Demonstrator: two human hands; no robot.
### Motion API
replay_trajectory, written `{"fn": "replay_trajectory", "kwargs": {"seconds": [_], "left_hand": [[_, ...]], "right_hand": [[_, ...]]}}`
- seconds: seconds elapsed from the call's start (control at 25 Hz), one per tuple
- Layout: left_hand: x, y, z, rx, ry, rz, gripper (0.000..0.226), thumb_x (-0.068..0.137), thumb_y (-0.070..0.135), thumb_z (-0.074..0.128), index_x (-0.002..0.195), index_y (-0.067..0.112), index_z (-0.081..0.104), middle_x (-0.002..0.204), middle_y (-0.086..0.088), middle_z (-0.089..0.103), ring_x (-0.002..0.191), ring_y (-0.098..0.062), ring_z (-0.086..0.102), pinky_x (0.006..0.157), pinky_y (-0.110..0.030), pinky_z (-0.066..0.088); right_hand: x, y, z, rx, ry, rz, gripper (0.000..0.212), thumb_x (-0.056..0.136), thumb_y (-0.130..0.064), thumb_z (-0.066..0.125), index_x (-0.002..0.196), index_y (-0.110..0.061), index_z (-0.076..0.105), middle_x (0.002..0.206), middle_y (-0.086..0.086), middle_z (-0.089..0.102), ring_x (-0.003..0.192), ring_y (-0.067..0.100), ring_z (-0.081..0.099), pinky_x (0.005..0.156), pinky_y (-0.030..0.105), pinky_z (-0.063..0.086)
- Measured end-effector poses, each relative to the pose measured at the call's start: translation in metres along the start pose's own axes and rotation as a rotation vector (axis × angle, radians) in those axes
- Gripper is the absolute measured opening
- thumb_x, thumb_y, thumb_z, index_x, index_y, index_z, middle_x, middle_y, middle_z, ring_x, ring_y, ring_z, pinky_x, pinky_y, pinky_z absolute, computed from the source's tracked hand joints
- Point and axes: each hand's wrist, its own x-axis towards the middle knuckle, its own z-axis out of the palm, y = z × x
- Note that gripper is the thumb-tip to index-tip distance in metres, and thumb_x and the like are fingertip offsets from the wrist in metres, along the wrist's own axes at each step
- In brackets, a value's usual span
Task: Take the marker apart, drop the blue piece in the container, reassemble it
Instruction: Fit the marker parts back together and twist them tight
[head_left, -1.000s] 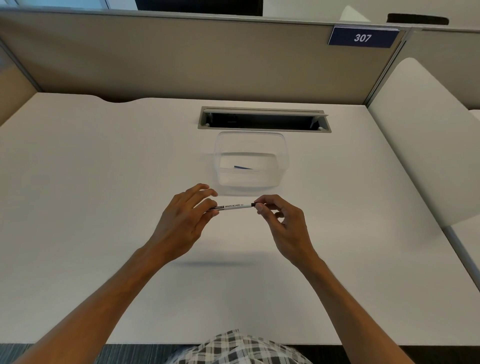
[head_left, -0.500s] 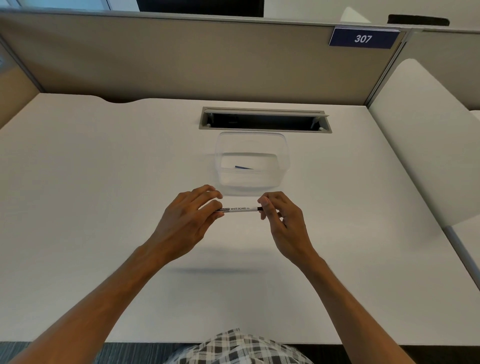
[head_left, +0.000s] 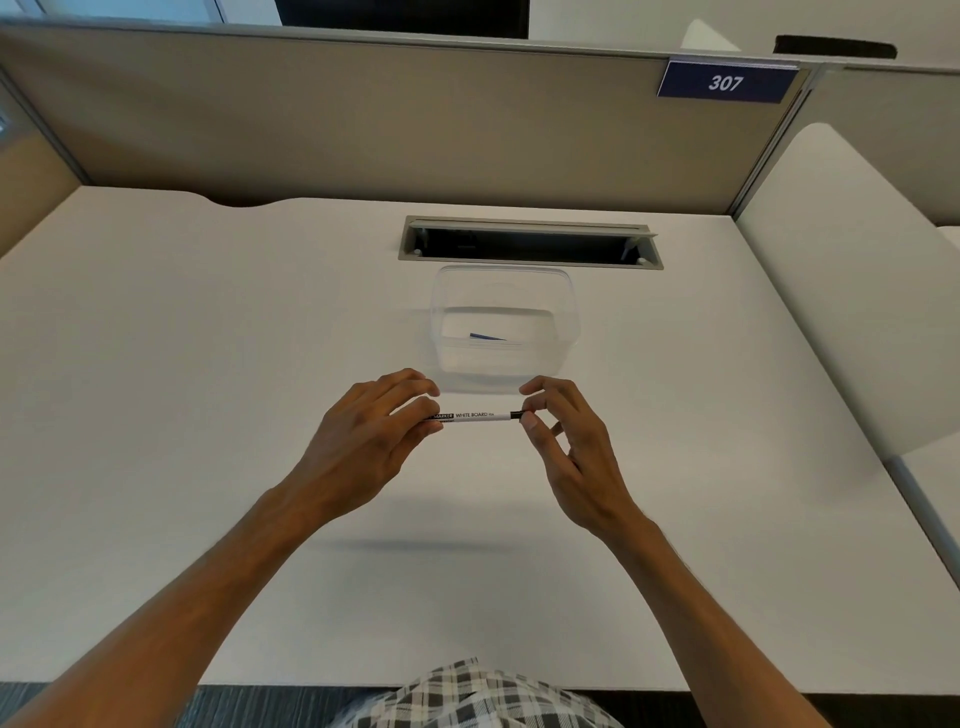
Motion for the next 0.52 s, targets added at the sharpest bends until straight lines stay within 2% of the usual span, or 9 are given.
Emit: {"fn": "replay_trajectory", "kwargs": {"seconds": [0.16, 0.4, 0.52], "left_hand": [[0.001, 0.003, -0.003, -0.026, -0.003, 0.0, 0.025, 0.097, 0.028, 0.045, 0.099, 0.011, 0.063, 0.12, -0.002, 0.063, 0.111, -0.022, 0.057, 0.068, -0.032, 0.045], [0.004, 0.005, -0.005, 0.02, 0.008, 0.031, 0.029, 0.098, 0.03, 0.042, 0.098, 0.01, 0.063, 0.123, -0.004, 0.062, 0.113, -0.024, 0.056, 0.075, -0.027, 0.038], [0.003, 0.005, -0.006, 0.018, 0.0, 0.032, 0.029, 0.098, 0.03, 0.041, 0.099, 0.01, 0.063, 0.123, -0.004, 0.061, 0.113, -0.024, 0.056, 0.072, -0.03, 0.043]], "right_hand": [[0.001, -0.003, 0.001, 0.028, -0.006, 0.02, 0.016, 0.099, -0.035, 0.044, 0.087, -0.034, 0.054, 0.117, -0.018, 0.055, 0.101, 0.013, 0.059, 0.073, 0.019, 0.043], [0.003, -0.013, 0.001, 0.107, 0.039, 0.054, 0.03, 0.098, -0.036, 0.044, 0.07, -0.046, 0.051, 0.111, -0.009, 0.059, 0.087, 0.012, 0.058, 0.067, 0.013, 0.037], [0.004, -0.014, 0.002, 0.116, 0.051, 0.092, 0.034, 0.096, -0.042, 0.045, 0.064, -0.041, 0.053, 0.108, -0.008, 0.06, 0.081, 0.011, 0.057, 0.062, 0.014, 0.034]]}}
